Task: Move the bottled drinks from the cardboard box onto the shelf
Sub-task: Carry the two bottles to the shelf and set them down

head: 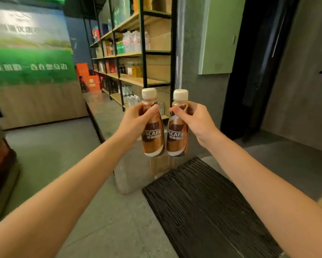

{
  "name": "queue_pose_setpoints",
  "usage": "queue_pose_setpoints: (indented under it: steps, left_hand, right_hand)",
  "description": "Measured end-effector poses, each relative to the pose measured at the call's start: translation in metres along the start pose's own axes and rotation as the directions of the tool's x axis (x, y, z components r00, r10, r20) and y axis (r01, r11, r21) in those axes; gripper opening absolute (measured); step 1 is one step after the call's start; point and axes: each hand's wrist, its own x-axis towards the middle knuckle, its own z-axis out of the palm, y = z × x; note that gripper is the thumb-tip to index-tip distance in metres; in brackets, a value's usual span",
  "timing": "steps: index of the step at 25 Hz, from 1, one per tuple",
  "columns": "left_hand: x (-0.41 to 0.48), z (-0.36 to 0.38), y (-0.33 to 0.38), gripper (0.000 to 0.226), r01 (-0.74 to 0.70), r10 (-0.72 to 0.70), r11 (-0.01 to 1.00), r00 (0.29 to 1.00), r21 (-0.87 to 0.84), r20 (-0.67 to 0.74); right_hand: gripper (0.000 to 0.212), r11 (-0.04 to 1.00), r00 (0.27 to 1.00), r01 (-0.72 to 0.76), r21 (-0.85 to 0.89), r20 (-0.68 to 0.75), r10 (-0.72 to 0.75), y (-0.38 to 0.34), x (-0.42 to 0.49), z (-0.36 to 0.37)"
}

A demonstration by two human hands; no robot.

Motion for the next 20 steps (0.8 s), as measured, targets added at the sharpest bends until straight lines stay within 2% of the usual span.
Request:
queue_pose_setpoints:
  steps: [3, 6, 9, 11, 14, 20]
  left_hand:
    - [0.026, -0.11, -0.016, 0.021, 0.04, -0.038, 0.998, 0.998, 0.042, -0.048]
    - [0.054, -0.203, -0.036, 0.007, 0.054, -0.045, 0.995, 0.994, 0.086, -0.103]
    - [0.091, -0.281, -0.064, 0.017, 0.089, -0.069, 0.991, 0.98, 0.101, -0.187]
    - [0.121, -0.326, -0.084, 0.02, 0.105, -0.078, 0.99, 0.968, 0.099, -0.24]
    - [0.17, -0.378, -0.111, 0.01, 0.112, -0.082, 0.989, 0.956, 0.092, -0.283]
    - [0.325, -0.475, -0.171, 0.01, 0.114, -0.07, 0.989, 0.924, 0.096, -0.376]
  right_hand:
    - [0.033, 0.996, 0.994, -0.025, 0.081, 0.106, 0.016, -0.009, 0.049, 0.109]
    - [0.022, 0.991, 0.972, 0.012, 0.131, 0.229, -0.042, -0.017, 0.1, 0.205]
    - [0.012, 0.978, 0.946, -0.007, 0.207, 0.319, -0.061, -0.013, 0.153, 0.284]
    - [0.011, 0.968, 0.929, -0.028, 0.251, 0.364, -0.067, -0.001, 0.196, 0.332]
    - [0.017, 0.953, 0.898, -0.031, 0.3, 0.427, -0.105, 0.02, 0.266, 0.39]
    - [0.022, 0.943, 0.851, -0.005, 0.332, 0.497, -0.17, 0.052, 0.447, 0.492]
